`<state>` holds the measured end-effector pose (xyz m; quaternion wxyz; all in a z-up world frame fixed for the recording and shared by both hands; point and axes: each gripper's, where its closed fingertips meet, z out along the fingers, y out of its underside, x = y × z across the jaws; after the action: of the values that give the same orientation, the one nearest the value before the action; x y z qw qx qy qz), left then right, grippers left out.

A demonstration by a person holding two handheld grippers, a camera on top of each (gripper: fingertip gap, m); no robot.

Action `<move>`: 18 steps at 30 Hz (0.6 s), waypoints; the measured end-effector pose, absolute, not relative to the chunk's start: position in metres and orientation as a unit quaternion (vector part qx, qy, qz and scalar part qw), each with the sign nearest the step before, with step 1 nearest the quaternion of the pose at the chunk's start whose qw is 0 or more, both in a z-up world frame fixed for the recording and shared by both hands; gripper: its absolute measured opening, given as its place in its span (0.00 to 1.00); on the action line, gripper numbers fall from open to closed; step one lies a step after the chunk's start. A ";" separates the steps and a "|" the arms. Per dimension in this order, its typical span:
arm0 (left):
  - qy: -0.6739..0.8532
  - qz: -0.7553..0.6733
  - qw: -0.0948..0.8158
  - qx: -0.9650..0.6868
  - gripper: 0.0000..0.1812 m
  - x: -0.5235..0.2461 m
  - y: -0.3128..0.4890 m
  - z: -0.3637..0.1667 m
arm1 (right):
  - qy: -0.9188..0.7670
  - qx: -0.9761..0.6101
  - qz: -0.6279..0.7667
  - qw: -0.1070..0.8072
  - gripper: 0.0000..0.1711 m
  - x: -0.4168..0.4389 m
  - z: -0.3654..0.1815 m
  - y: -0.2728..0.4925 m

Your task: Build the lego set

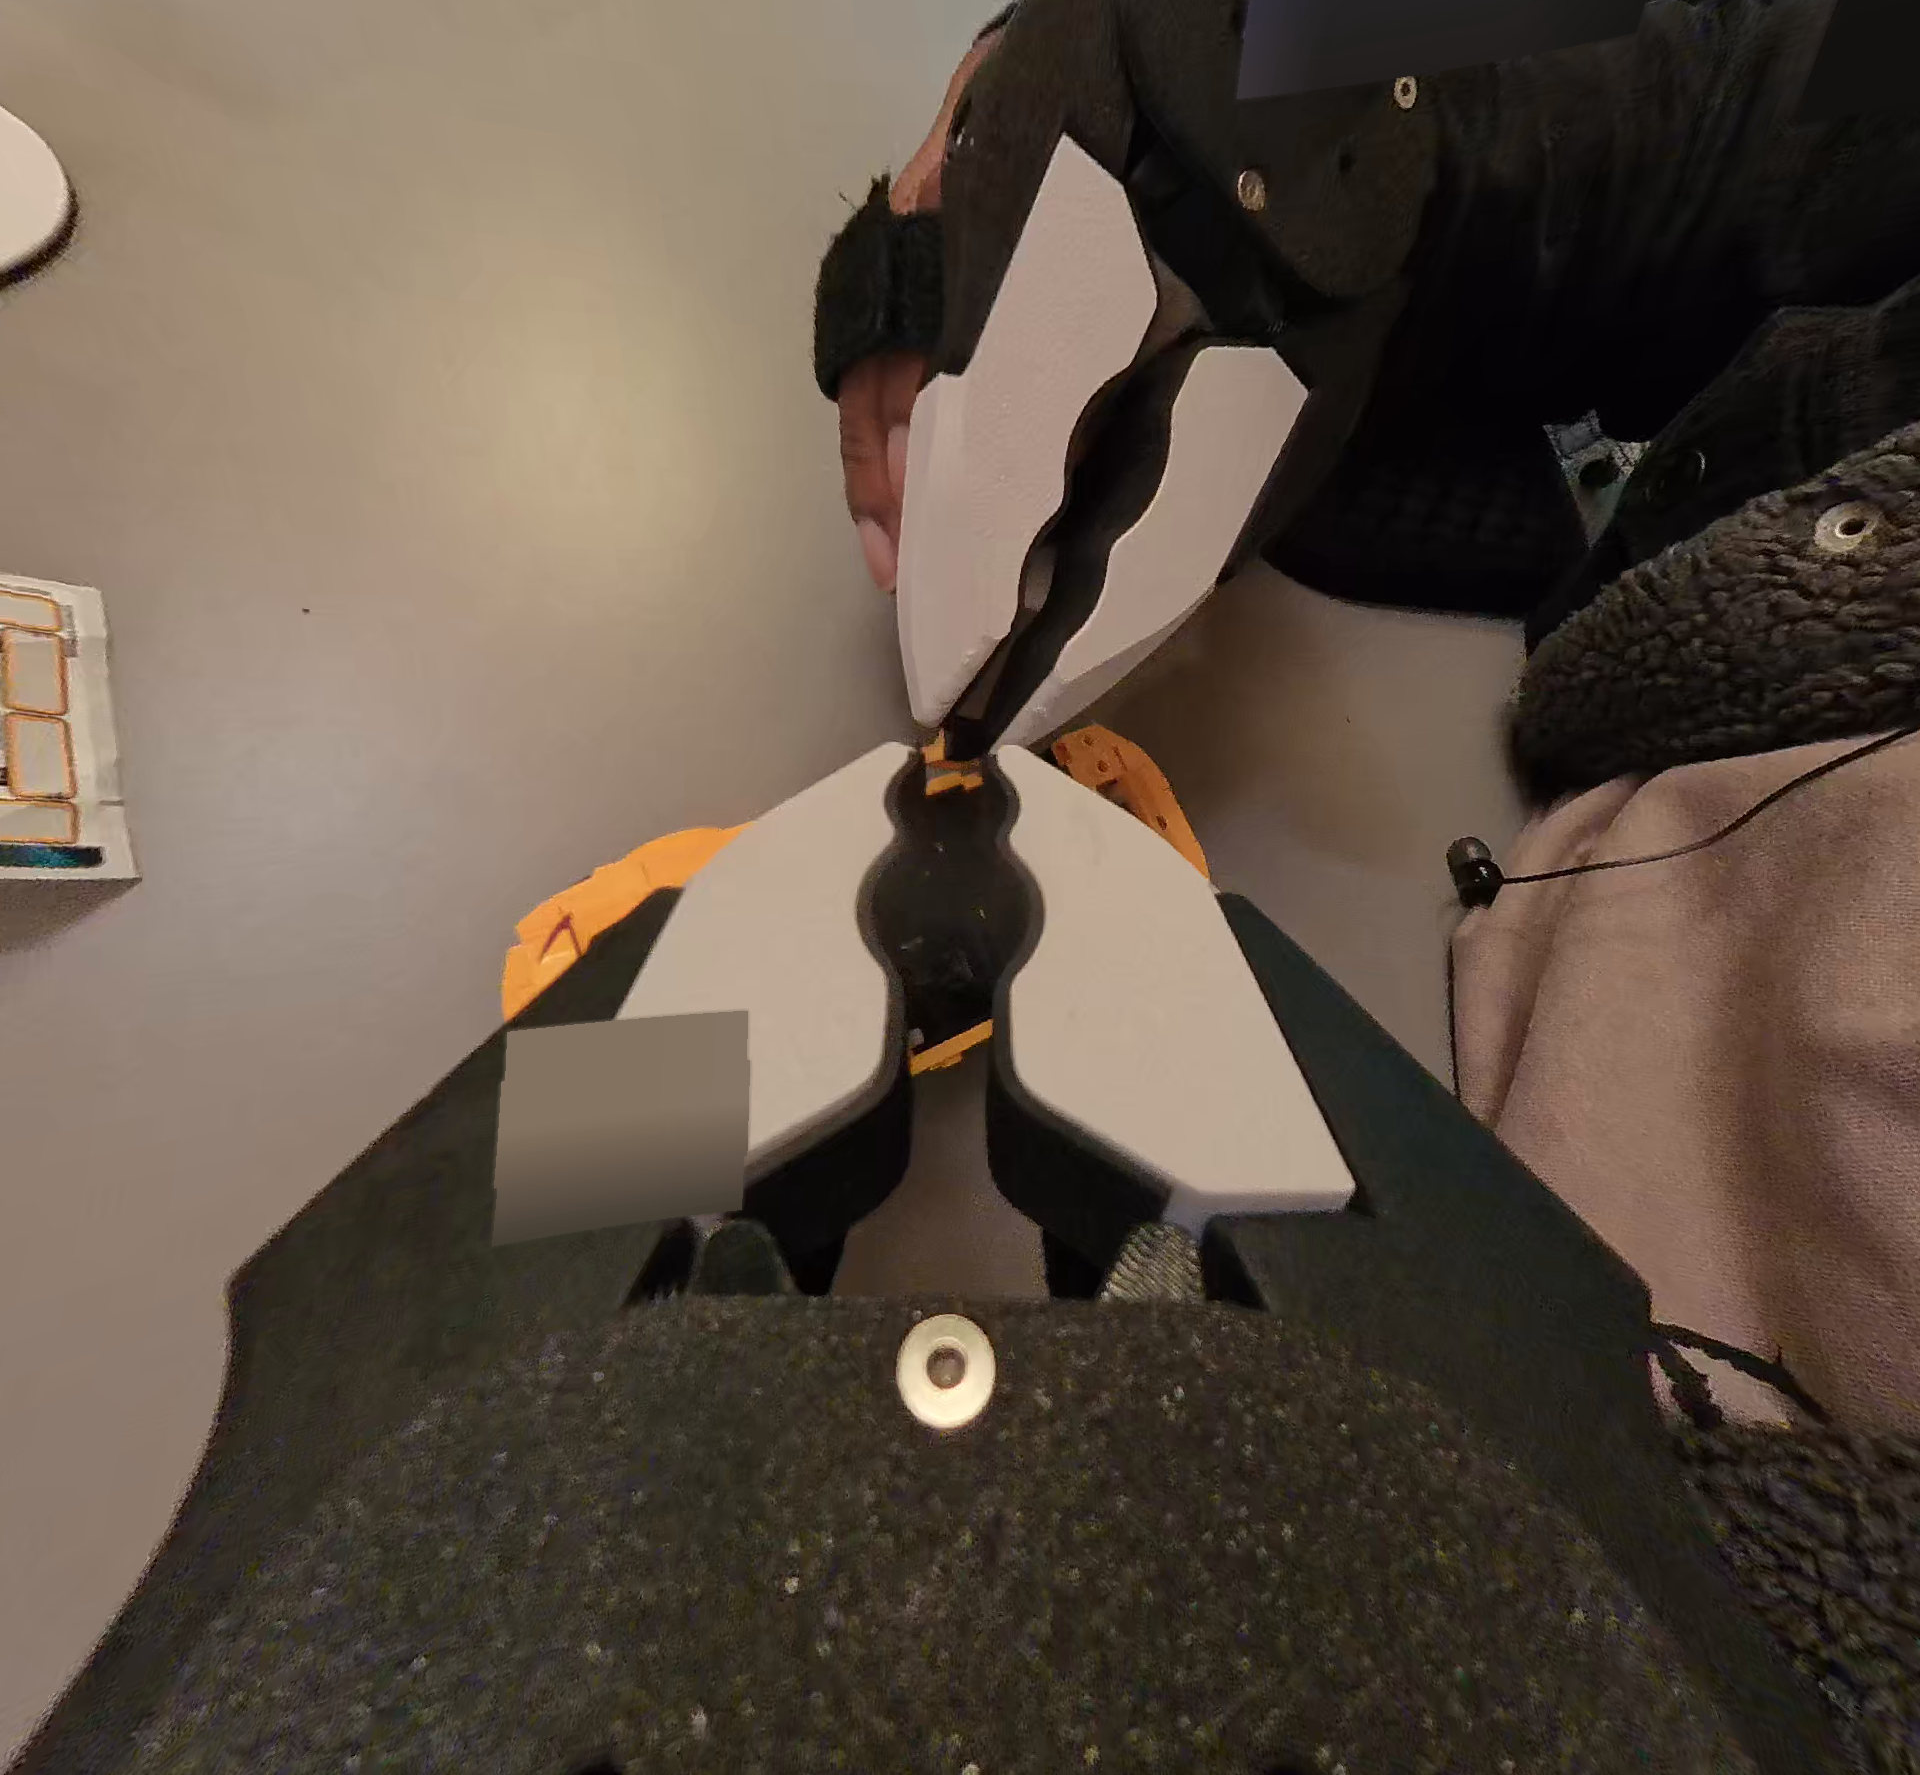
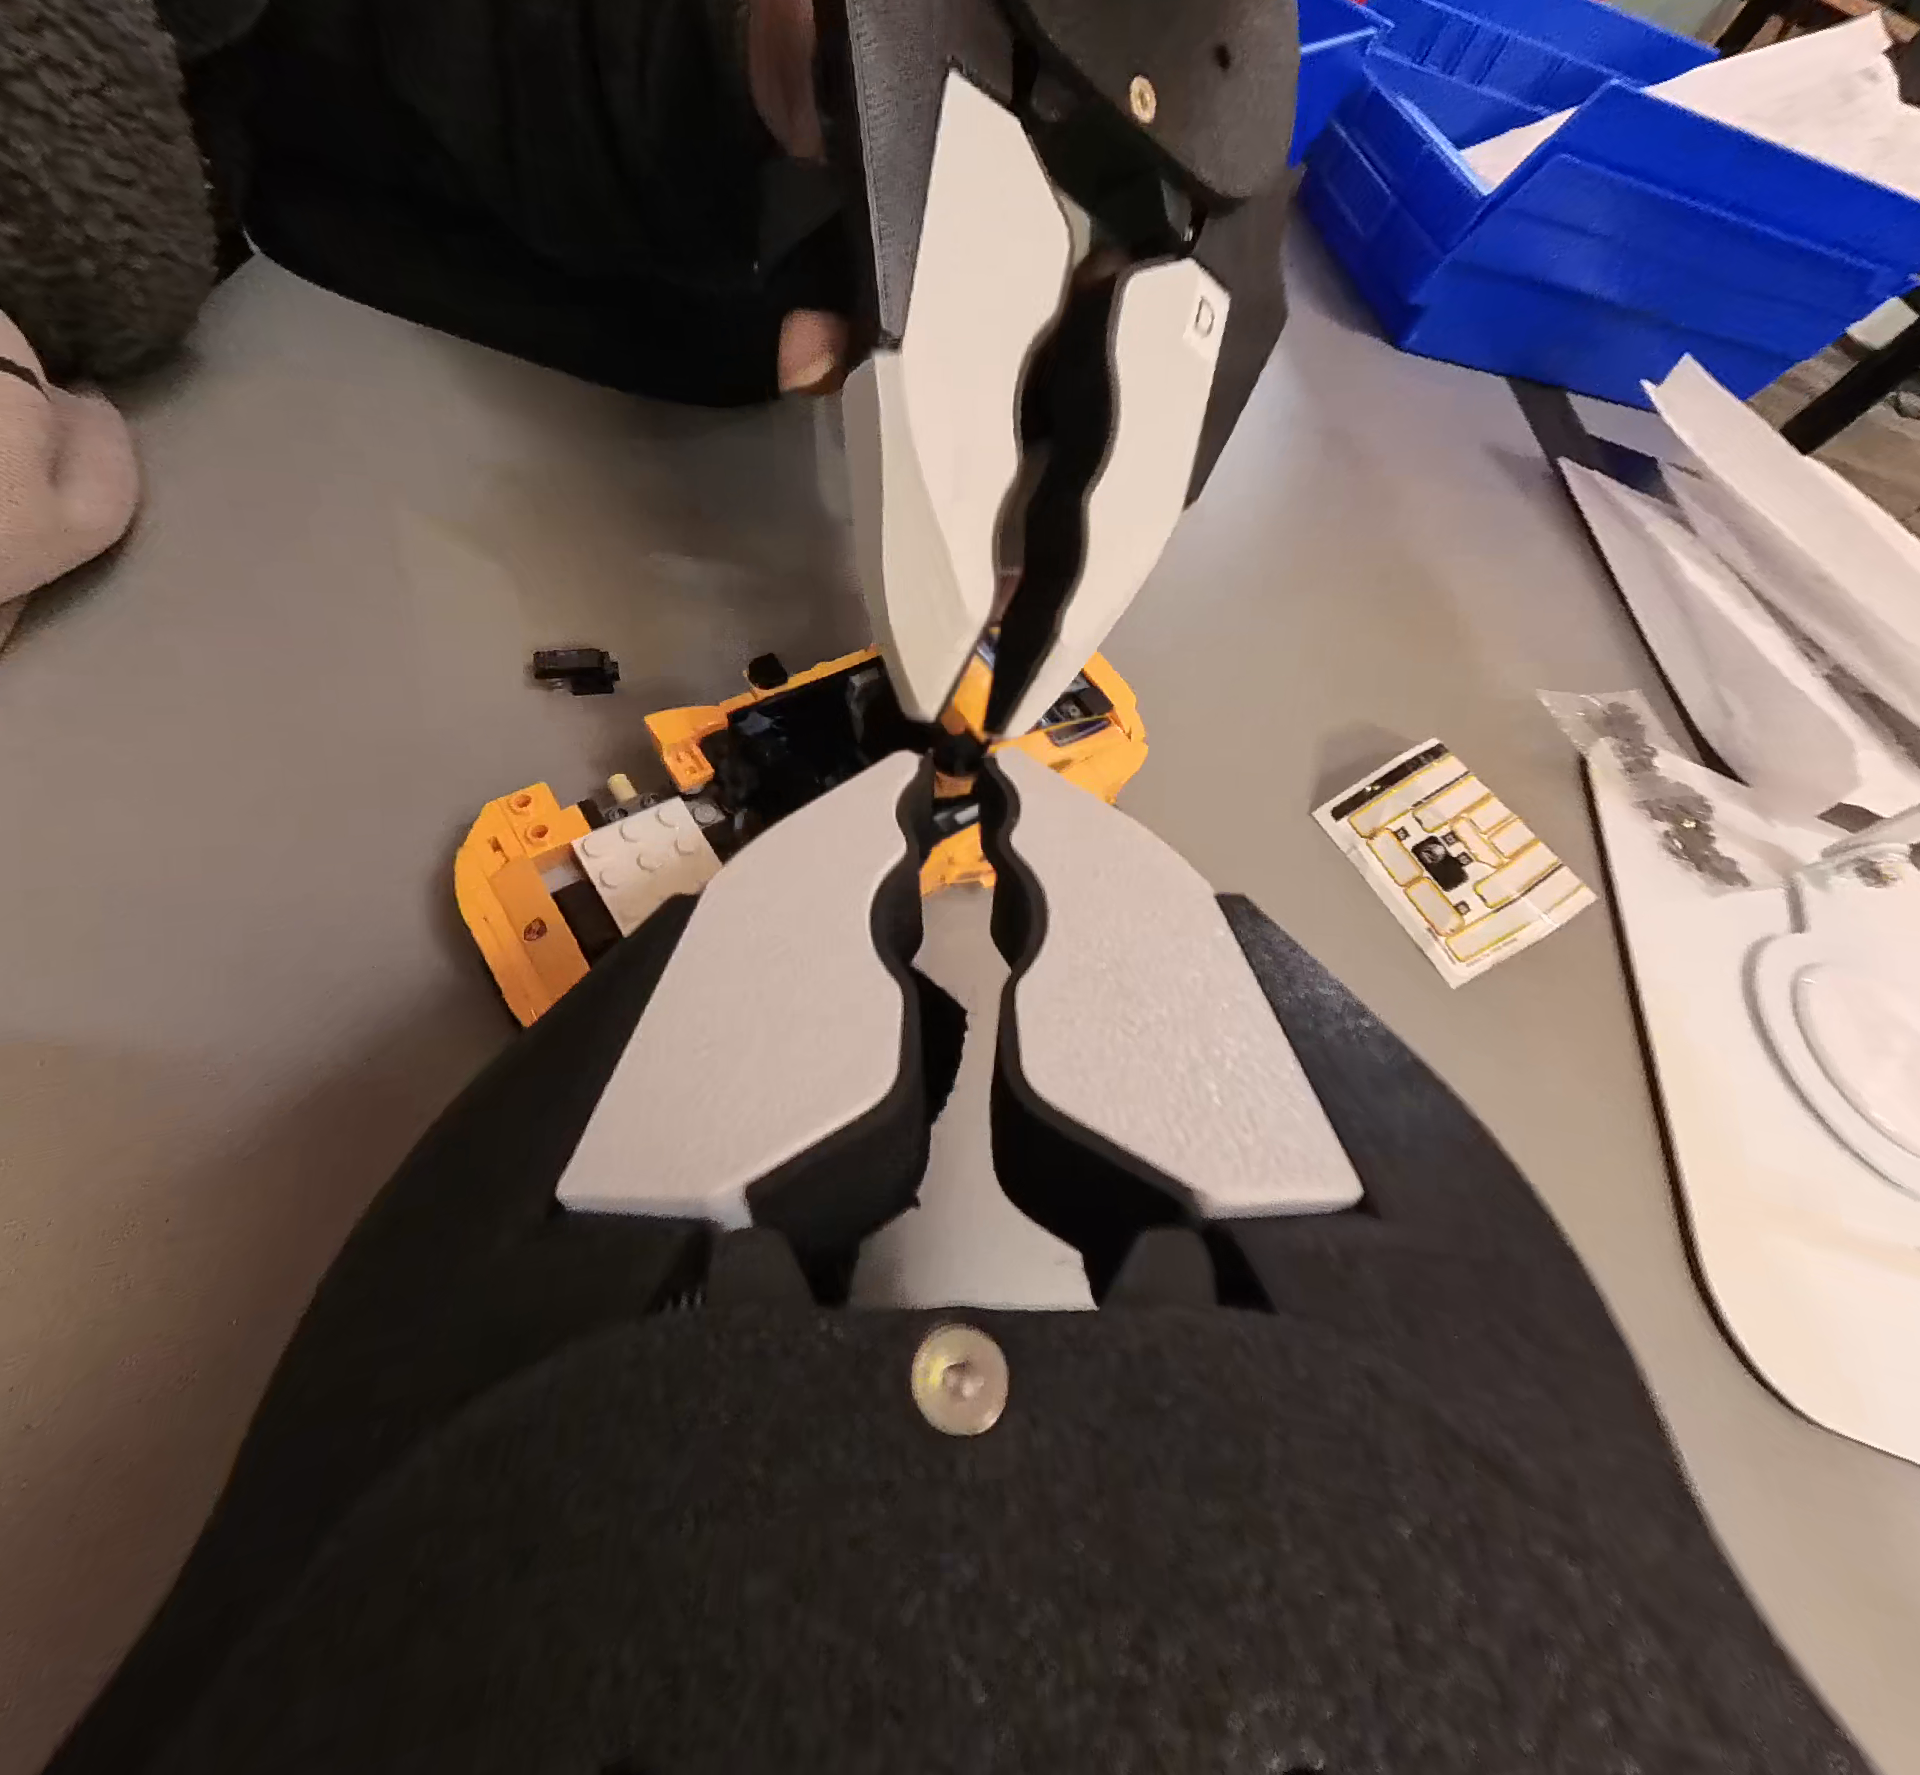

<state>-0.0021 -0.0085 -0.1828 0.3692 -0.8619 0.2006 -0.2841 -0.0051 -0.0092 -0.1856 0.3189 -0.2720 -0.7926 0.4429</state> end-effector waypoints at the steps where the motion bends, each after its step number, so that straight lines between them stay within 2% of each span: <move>1: 0.203 -0.280 0.375 -0.860 0.08 -0.005 -0.009 -0.180 | -0.792 -0.275 0.445 0.314 0.05 -0.005 -0.187 -0.008; 5: 0.214 -0.219 0.398 -0.865 0.14 -0.033 -0.010 -0.170 | -0.794 -0.291 0.455 0.279 0.05 -0.003 -0.196 0.002; 13: 0.198 -0.173 0.301 -0.917 0.36 -0.074 -0.041 -0.212 | -0.807 -0.277 0.489 0.182 0.04 0.000 -0.211 0.003; 18: 0.245 -0.155 0.298 -0.909 0.42 -0.067 -0.040 -0.229 | -0.816 -0.258 0.494 0.156 0.04 -0.001 -0.213 -0.003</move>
<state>-0.0668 -0.0399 -0.2293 0.2982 -0.9094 0.2448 -0.1553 -0.0009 -0.0030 -0.2130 0.1559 -0.2576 -0.8158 0.4937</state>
